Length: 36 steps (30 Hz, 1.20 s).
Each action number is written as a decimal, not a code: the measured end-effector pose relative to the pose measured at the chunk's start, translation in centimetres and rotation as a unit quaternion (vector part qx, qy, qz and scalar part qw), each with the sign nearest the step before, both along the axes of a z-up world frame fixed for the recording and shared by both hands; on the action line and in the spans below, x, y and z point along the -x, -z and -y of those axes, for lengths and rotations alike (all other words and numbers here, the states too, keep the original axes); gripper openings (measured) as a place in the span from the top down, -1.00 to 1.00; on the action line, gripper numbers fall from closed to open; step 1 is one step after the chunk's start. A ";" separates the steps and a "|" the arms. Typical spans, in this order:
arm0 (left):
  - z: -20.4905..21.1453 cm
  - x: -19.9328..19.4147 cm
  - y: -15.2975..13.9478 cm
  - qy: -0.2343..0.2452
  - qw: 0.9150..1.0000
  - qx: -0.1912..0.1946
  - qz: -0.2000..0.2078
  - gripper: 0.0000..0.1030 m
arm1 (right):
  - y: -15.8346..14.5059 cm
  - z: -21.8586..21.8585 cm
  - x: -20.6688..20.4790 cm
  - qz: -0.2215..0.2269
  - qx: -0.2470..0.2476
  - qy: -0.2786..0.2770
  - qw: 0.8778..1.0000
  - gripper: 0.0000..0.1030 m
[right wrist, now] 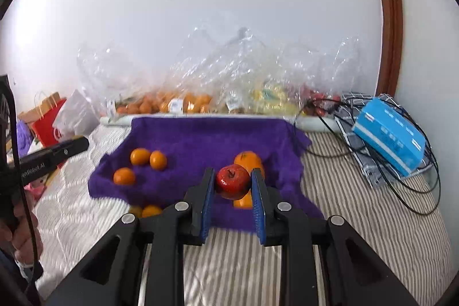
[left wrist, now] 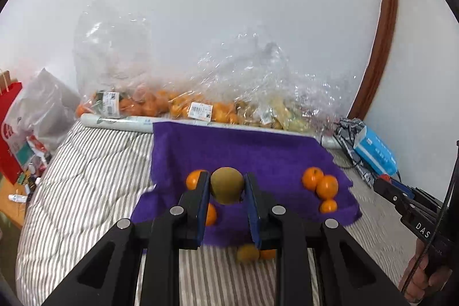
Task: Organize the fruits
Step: 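Carry the held kiwi and red apple over the purple towel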
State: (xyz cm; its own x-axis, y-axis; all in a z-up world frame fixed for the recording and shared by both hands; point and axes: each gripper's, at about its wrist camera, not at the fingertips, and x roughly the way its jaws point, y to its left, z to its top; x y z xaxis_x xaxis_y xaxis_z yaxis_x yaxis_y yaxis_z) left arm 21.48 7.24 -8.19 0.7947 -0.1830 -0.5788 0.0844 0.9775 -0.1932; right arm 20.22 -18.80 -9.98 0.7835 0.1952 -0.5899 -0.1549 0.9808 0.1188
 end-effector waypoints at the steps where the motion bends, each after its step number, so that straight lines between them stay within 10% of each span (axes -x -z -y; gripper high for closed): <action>1: -0.1 -0.5 0.1 0.000 1.000 0.004 -0.001 0.55 | -0.1 0.0 -0.4 0.001 -0.003 -0.001 1.000 0.52; 36: 0.1 -7.6 4.7 0.008 0.999 0.042 -0.007 0.55 | 3.5 0.8 -8.6 -0.020 -0.047 0.018 0.999 0.52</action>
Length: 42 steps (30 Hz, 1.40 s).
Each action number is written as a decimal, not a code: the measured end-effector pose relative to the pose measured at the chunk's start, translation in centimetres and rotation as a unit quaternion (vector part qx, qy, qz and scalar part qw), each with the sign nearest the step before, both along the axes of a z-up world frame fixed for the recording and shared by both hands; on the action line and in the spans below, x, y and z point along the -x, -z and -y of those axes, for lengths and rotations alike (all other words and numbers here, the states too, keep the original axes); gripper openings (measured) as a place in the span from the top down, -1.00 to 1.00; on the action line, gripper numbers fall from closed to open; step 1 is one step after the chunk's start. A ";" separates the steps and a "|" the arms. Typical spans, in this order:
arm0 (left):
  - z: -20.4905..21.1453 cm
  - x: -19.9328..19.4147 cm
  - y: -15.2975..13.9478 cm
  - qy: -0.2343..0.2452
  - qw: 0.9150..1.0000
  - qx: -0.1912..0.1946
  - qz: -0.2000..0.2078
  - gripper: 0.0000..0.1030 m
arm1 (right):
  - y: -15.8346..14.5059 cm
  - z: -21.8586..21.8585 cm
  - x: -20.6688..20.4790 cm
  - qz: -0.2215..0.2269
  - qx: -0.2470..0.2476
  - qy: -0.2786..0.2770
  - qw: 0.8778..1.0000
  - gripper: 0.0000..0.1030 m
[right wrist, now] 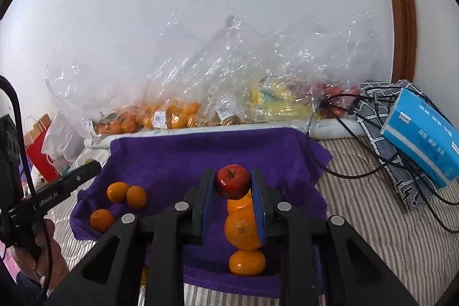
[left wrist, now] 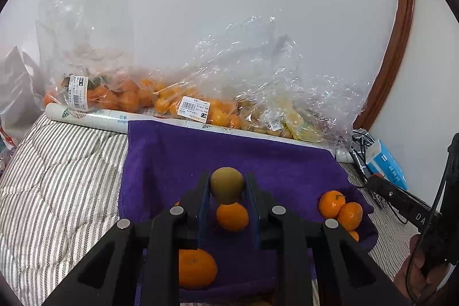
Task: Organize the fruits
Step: 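Carry the held kiwi and red apple over the purple towel, then lower and open both grippers to release the kiwi and apple onto the towel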
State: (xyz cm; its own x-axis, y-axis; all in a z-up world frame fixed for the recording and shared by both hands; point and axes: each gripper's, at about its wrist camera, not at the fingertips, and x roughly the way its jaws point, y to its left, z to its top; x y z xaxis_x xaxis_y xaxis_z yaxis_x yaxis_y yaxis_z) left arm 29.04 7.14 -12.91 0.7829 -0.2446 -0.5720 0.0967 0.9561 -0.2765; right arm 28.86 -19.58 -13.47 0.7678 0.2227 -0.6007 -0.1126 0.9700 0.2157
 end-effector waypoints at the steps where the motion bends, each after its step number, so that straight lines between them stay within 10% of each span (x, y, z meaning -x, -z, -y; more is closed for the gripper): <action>1: 0.0 0.0 0.0 0.000 1.000 0.000 -0.002 0.55 | 0.0 0.1 0.0 -0.001 -0.001 0.001 1.000 0.52; 42: 2.0 -2.3 3.9 0.035 0.994 -0.029 -0.101 0.54 | 2.7 -2.6 -0.8 -0.046 0.037 -0.020 0.998 0.51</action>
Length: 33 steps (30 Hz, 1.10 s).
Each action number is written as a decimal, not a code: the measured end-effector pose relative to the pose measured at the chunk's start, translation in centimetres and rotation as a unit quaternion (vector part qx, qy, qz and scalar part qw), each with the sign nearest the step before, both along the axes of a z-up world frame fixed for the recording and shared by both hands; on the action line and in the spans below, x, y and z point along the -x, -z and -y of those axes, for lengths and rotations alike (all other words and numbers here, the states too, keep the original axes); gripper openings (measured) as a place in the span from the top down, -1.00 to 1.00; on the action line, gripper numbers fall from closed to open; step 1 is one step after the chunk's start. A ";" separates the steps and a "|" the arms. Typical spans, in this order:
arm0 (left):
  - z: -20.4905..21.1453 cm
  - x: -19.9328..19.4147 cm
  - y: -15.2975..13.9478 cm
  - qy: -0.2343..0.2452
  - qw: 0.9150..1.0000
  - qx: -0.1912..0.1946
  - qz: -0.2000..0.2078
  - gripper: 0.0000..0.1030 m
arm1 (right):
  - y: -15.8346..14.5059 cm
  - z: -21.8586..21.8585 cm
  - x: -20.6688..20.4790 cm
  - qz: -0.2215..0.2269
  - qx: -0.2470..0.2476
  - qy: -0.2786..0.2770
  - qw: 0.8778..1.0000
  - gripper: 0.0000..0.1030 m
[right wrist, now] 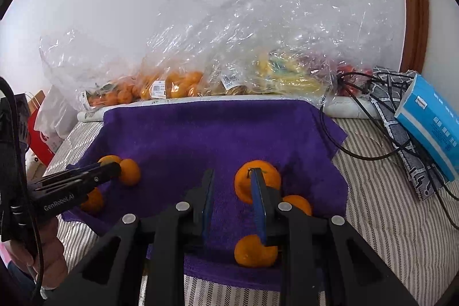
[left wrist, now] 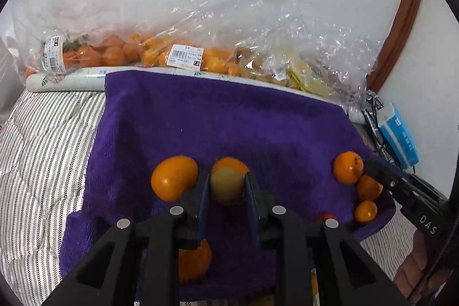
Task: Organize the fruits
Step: 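Lower and open both grippers to release the kiwi and apple onto the towel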
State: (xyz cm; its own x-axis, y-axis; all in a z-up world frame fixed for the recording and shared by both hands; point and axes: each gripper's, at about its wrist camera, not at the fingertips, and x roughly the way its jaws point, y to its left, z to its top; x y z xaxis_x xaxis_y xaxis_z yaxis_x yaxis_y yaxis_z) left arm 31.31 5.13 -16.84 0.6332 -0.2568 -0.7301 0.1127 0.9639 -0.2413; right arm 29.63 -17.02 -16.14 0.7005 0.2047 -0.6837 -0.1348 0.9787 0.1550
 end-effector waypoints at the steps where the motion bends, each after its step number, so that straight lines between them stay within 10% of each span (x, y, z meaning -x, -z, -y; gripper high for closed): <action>1: 0.0 0.0 0.1 -0.001 1.000 -0.002 -0.002 0.54 | 0.0 -0.1 0.0 0.001 0.002 0.000 1.000 0.51; 33: -2.3 6.4 -5.4 -0.017 0.999 -0.021 0.036 0.33 | -4.0 -3.1 6.1 0.039 0.036 -0.006 0.999 -0.08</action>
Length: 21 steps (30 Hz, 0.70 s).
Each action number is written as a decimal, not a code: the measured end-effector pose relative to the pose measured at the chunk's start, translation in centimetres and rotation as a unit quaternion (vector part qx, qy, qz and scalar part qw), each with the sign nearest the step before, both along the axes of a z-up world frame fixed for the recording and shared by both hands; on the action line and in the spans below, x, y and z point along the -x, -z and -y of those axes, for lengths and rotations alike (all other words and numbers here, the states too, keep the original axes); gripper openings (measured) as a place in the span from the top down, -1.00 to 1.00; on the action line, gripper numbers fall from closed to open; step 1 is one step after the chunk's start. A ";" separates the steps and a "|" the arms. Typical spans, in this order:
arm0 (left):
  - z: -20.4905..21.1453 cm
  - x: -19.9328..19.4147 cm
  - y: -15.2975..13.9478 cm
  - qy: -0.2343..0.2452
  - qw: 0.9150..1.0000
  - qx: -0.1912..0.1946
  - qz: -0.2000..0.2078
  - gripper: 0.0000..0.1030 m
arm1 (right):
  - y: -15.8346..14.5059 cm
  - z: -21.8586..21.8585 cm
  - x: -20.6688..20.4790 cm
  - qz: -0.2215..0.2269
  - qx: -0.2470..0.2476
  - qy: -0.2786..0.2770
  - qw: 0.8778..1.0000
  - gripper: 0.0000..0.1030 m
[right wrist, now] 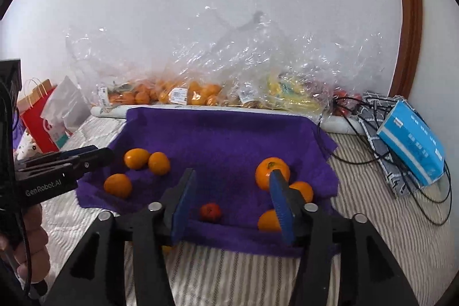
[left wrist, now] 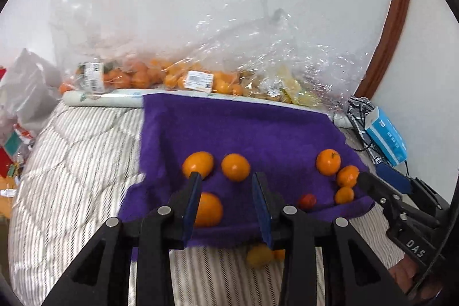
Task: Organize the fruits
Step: 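Lower and open both grippers to release the kiwi and apple onto the towel, then move both open grippers back toward the orange and kiwi beside the towel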
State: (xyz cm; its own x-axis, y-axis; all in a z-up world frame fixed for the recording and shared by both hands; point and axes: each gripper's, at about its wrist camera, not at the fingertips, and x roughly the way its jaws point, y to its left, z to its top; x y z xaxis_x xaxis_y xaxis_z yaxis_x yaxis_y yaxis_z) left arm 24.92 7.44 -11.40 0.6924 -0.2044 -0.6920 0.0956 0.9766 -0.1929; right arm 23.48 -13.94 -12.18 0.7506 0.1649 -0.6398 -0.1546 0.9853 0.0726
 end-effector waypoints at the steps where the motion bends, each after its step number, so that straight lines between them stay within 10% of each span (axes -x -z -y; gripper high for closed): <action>1: -0.3 0.4 -0.1 -0.001 1.000 -0.001 0.001 0.33 | 0.0 -0.1 0.3 0.001 -0.002 0.000 1.000 -0.14; 21: -4.0 6.5 3.9 -0.024 0.998 -0.013 -0.050 0.33 | 3.3 -3.5 4.9 -0.065 -0.012 -0.022 0.998 0.05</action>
